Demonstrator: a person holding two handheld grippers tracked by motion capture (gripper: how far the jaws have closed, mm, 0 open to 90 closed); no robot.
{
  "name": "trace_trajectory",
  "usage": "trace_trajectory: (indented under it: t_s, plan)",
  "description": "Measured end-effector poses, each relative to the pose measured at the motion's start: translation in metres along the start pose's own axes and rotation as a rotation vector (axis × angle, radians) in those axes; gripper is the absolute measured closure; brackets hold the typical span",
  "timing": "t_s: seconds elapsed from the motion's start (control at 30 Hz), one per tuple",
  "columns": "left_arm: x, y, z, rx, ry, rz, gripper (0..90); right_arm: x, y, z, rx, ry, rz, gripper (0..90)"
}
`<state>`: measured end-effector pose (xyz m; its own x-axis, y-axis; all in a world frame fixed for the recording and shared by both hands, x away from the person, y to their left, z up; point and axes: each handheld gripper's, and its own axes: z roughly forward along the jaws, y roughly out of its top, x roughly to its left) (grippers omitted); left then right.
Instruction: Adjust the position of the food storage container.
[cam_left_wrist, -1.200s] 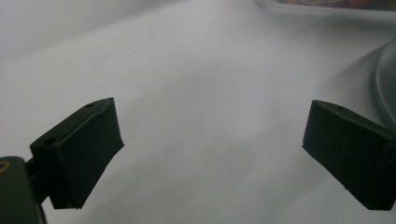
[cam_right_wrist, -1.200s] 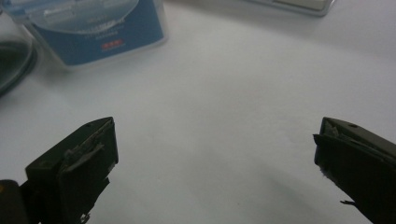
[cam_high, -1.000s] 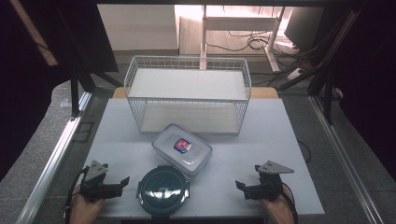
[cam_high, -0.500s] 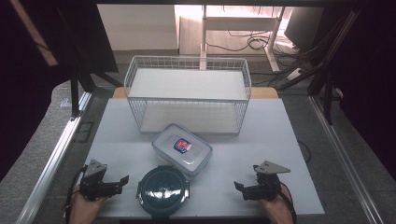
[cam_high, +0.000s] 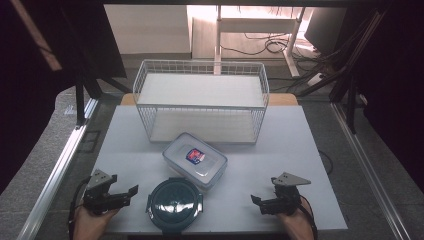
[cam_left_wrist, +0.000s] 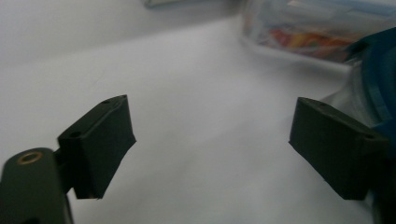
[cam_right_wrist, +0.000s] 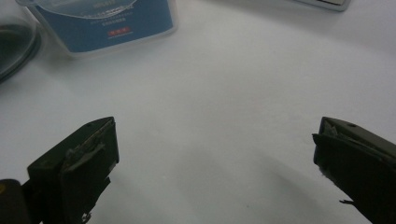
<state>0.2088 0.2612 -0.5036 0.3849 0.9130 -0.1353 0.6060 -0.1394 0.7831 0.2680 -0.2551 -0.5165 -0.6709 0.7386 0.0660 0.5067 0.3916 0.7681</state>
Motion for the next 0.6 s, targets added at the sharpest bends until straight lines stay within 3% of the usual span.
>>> trace_trajectory:
  t_s: [0.03,0.07,0.1,0.27,0.3,0.33,0.4,0.47,0.5,0.6]
  plan:
    - [-0.008,0.006,-0.005,-0.021,-0.041,0.016,8.1,0.0,0.0,0.0,0.003,-0.002,0.0,0.1]
    - [-0.008,0.006,-0.005,-0.021,-0.041,0.016,6.7,0.0,0.0,0.0,0.003,-0.002,0.0,0.1]
    - [-0.018,0.013,-0.009,-0.027,-0.09,0.033,5.0,-0.001,0.0,0.0,0.004,-0.003,0.001,0.1]
    - [-0.052,0.024,-0.01,-0.03,-0.171,0.102,4.4,-0.001,0.0,0.0,0.006,-0.005,0.0,0.2]
    - [-0.052,0.024,-0.01,-0.03,-0.171,0.102,5.6,-0.001,0.0,0.0,0.006,-0.005,0.0,0.2]
    - [-0.067,0.026,-0.007,-0.018,-0.181,0.127,7.9,0.0,0.0,0.001,0.007,-0.006,-0.001,0.2]
    - [-0.08,0.027,-0.003,-0.001,-0.207,0.152,10.9,0.0,0.0,0.001,0.007,-0.005,-0.001,0.3]
    - [-0.085,0.027,-0.002,0.006,-0.221,0.167,12.6,-0.001,0.0,0.0,0.009,-0.005,-0.002,0.3]
    - [-0.099,0.026,0.002,0.014,-0.256,0.2,14.7,-0.001,0.0,0.0,0.01,-0.005,-0.002,0.3]
    - [-0.109,0.025,0.006,0.024,-0.286,0.218,21.7,-0.001,-0.001,0.001,0.015,-0.008,-0.001,0.3]
